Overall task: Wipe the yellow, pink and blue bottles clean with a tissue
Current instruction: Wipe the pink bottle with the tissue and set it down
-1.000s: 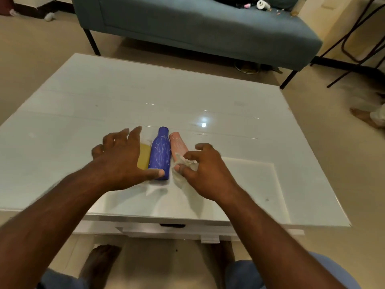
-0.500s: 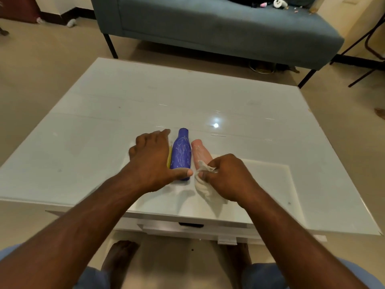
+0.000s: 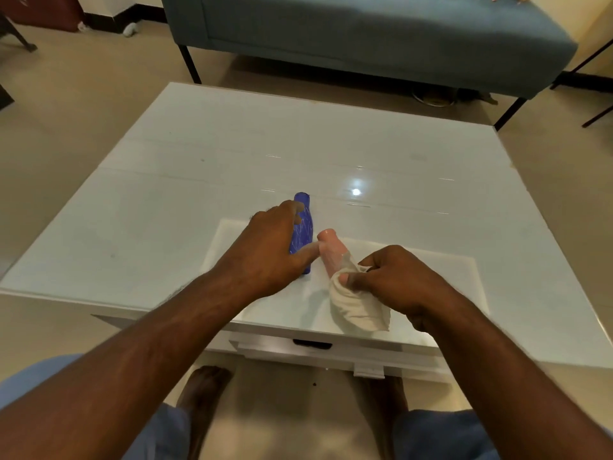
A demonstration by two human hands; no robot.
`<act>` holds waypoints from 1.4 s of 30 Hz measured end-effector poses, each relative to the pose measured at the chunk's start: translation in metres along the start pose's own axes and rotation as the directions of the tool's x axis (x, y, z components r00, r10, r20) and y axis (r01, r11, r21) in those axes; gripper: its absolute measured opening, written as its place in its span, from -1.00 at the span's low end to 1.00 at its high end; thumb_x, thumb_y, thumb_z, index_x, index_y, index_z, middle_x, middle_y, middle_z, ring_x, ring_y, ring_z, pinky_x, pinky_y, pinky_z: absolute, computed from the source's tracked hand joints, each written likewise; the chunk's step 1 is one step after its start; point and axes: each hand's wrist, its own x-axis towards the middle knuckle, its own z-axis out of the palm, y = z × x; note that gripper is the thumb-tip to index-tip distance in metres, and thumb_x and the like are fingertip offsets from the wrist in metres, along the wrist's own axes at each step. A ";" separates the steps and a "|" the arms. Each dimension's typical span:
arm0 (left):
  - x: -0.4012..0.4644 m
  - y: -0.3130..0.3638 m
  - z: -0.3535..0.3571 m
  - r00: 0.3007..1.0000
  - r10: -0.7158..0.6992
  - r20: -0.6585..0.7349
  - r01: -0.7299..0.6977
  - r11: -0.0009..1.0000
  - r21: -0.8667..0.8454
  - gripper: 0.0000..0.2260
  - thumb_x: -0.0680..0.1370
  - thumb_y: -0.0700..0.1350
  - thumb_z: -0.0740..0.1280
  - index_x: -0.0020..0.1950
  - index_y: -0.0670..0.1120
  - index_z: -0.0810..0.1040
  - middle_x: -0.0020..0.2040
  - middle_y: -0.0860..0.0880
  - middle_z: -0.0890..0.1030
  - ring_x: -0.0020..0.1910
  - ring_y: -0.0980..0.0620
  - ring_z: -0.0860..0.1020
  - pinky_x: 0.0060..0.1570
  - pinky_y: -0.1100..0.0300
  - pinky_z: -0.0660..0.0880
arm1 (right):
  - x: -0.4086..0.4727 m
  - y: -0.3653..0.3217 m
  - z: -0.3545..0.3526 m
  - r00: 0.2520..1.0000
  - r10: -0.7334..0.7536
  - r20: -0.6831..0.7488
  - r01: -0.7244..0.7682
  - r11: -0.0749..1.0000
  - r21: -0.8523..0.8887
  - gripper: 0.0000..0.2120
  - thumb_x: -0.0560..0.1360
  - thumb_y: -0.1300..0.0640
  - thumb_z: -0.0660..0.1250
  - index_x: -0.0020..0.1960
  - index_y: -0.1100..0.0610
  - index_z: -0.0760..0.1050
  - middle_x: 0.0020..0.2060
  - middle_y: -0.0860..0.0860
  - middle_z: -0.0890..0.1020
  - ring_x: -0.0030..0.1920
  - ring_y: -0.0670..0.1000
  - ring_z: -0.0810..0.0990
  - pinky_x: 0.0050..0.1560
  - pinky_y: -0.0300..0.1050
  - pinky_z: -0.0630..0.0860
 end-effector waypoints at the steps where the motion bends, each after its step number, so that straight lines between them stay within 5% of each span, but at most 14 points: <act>1: -0.005 0.002 -0.002 1.000 -0.007 -0.005 0.006 0.999 -0.049 -0.36 0.48 0.26 0.37 0.48 0.04 0.30 0.39 0.05 0.50 0.27 0.05 0.51 0.18 0.15 0.49 | -0.001 0.000 -0.001 1.000 0.000 -0.003 0.000 1.000 0.023 -0.70 0.50 0.00 0.55 0.07 0.21 0.66 -0.09 0.08 0.70 -0.10 0.04 0.67 -0.20 -0.16 0.50; 5: -0.029 0.013 -0.010 0.999 -0.048 -0.008 0.044 0.961 -0.274 -0.51 0.54 0.20 0.34 0.42 0.08 0.37 0.21 0.15 0.58 0.03 0.23 0.57 -0.06 0.36 0.48 | -0.002 0.003 -0.004 0.999 -0.030 -0.031 0.033 0.994 0.100 -0.74 0.48 0.06 0.57 0.01 0.25 0.68 -0.08 0.15 0.73 -0.03 0.15 0.71 0.01 0.06 0.62; 10: -0.046 0.017 0.006 0.992 -0.108 0.063 0.124 0.905 -0.408 -0.65 0.58 0.11 0.33 0.35 0.10 0.43 0.04 0.20 0.59 -0.03 0.24 0.59 -0.17 0.44 0.45 | -0.003 0.007 -0.004 0.996 -0.061 -0.059 0.070 0.984 0.164 -0.82 0.50 0.12 0.55 -0.09 0.24 0.69 -0.15 0.17 0.75 -0.08 0.17 0.74 0.12 0.18 0.65; 15: -0.029 0.011 0.014 0.967 -0.223 0.124 0.254 0.786 -0.564 -0.68 0.60 0.12 0.31 0.31 0.04 0.47 0.11 0.04 0.64 0.02 0.09 0.64 0.12 0.06 0.61 | -0.005 0.014 -0.022 0.993 -0.061 -0.104 0.111 0.805 0.582 -0.80 0.52 0.20 0.51 0.02 0.34 0.67 -0.05 0.20 0.76 0.07 0.23 0.74 0.26 0.15 0.63; 17: -0.019 0.017 0.013 0.951 -0.277 0.134 0.287 0.640 -0.713 -0.73 0.63 0.09 0.26 0.20 -0.04 0.53 0.13 -0.07 0.67 0.04 0.00 0.67 0.15 0.00 0.61 | -0.010 0.012 -0.027 0.993 -0.111 -0.046 0.112 0.706 0.700 -0.70 0.51 0.18 0.47 0.15 0.37 0.64 0.05 0.22 0.75 0.13 0.24 0.73 0.27 0.08 0.62; 20: -0.010 0.027 0.010 0.909 -0.347 0.231 0.353 0.345 -0.870 -0.62 0.67 0.17 0.09 0.16 -0.06 0.55 0.10 -0.12 0.69 0.07 -0.10 0.68 0.15 -0.01 0.60 | -0.020 0.005 -0.025 0.958 -0.255 0.130 0.088 0.696 0.713 -0.61 0.47 0.12 0.43 0.17 0.37 0.63 0.09 0.24 0.73 0.13 0.21 0.72 0.26 0.01 0.63; 24: -0.012 0.023 0.012 0.944 -0.157 0.290 0.285 -0.059 -0.957 -0.43 0.65 0.26 -0.02 0.29 -0.11 0.56 0.14 -0.12 0.70 0.14 -0.10 0.67 0.15 0.00 0.59 | -0.025 -0.002 -0.012 0.905 -0.328 0.272 0.065 0.736 0.673 -0.67 0.43 0.12 0.43 0.08 0.34 0.66 -0.01 0.20 0.74 0.01 0.11 0.73 0.11 -0.12 0.69; 28: -0.007 0.021 0.013 0.958 -0.138 0.250 0.214 -0.234 -0.948 -0.44 0.64 0.26 0.06 0.21 -0.17 0.57 -0.10 -0.10 0.67 -0.08 -0.07 0.65 0.07 0.00 0.56 | -0.026 -0.009 -0.010 0.898 -0.344 0.273 0.087 0.748 0.658 -0.71 0.49 0.12 0.41 0.09 0.30 0.68 -0.02 0.18 0.74 -0.01 0.10 0.74 0.07 -0.12 0.70; 34: -0.007 0.019 0.011 0.936 -0.252 0.246 0.220 -0.127 -0.967 -0.50 0.64 0.24 0.09 0.12 -0.13 0.61 -0.20 -0.07 0.65 -0.12 -0.05 0.61 0.02 0.06 0.52 | -0.013 -0.004 -0.020 0.945 -0.244 -0.217 0.327 0.718 0.614 -0.77 0.58 0.20 0.43 0.22 0.08 0.69 0.06 0.01 0.78 0.12 0.06 0.75 0.04 -0.12 0.65; 38: -0.013 0.026 0.017 0.920 -0.254 0.299 0.279 -0.111 -0.954 -0.50 0.65 0.22 0.11 0.13 -0.18 0.58 -0.14 -0.11 0.67 -0.09 -0.07 0.63 0.03 0.05 0.55 | -0.017 -0.007 -0.010 0.884 -0.391 -0.256 0.466 0.692 0.552 -0.75 0.61 0.29 0.34 0.01 0.03 0.75 0.02 0.01 0.78 0.11 0.03 0.74 0.14 -0.06 0.60; 42: -0.016 0.034 0.020 0.914 -0.236 0.331 0.292 -0.187 -0.938 -0.56 0.65 0.15 0.18 0.37 -0.13 0.47 0.18 -0.21 0.66 0.09 -0.17 0.68 -0.01 -0.07 0.64 | -0.025 -0.011 0.006 0.744 -0.607 -0.279 0.667 0.695 0.268 -0.62 0.49 0.17 0.29 0.26 0.07 0.67 0.30 -0.08 0.66 0.32 -0.14 0.60 0.27 -0.19 0.57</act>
